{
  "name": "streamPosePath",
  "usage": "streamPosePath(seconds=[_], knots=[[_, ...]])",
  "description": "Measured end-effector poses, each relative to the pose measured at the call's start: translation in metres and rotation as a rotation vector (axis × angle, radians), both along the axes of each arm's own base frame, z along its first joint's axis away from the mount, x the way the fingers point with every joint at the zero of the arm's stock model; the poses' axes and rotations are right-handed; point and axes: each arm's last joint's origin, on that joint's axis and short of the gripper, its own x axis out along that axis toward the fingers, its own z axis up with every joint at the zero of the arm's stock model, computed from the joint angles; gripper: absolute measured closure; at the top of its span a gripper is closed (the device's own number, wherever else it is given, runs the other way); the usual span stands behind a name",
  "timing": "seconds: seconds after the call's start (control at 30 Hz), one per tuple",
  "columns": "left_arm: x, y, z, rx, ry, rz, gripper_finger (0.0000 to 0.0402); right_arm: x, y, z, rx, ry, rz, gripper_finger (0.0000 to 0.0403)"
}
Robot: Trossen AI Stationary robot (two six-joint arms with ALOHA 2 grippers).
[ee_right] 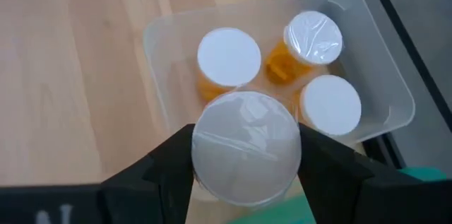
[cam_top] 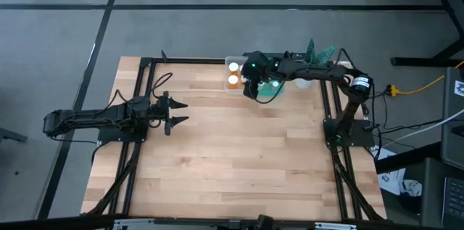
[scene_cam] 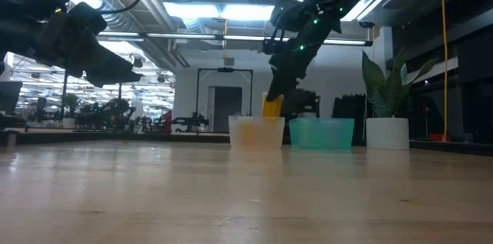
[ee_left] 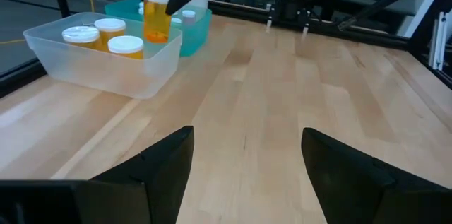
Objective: Pick and place medicine bottles into bin by pill shape (circle, oval)
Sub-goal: Put the large orange pill bottle into transparent bin, then return to Home Position
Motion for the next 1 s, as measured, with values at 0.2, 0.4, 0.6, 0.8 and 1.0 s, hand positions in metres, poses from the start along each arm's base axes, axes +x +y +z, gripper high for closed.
streamPosePath(seconds=[0.2, 0.4, 0.6, 0.8, 1.0], knots=[[0.000, 0.000, 0.000, 0.000, 0.000, 0.000, 0.0147, 0.005, -0.008, -0.015, -0.001, 0.011, 0.012, 0.0189], [0.000, 0.000, 0.000, 0.000, 0.000, 0.000, 0.0147, 0.008, -0.014, -0.032, 0.021, 0.042, 0.005, 0.0189], [0.000, 0.000, 0.000, 0.000, 0.000, 0.000, 0.0147, 0.009, -0.014, -0.031, 0.015, 0.026, 0.003, 0.0165], [0.000, 0.000, 0.000, -0.001, 0.000, 0.000, 0.0147, 0.008, -0.014, -0.032, 0.022, 0.038, 0.001, 0.0135], [0.000, 0.000, 0.000, -0.005, -0.001, 0.001, 0.0147, 0.009, -0.014, -0.028, 0.023, 0.040, 0.001, 0.0131]])
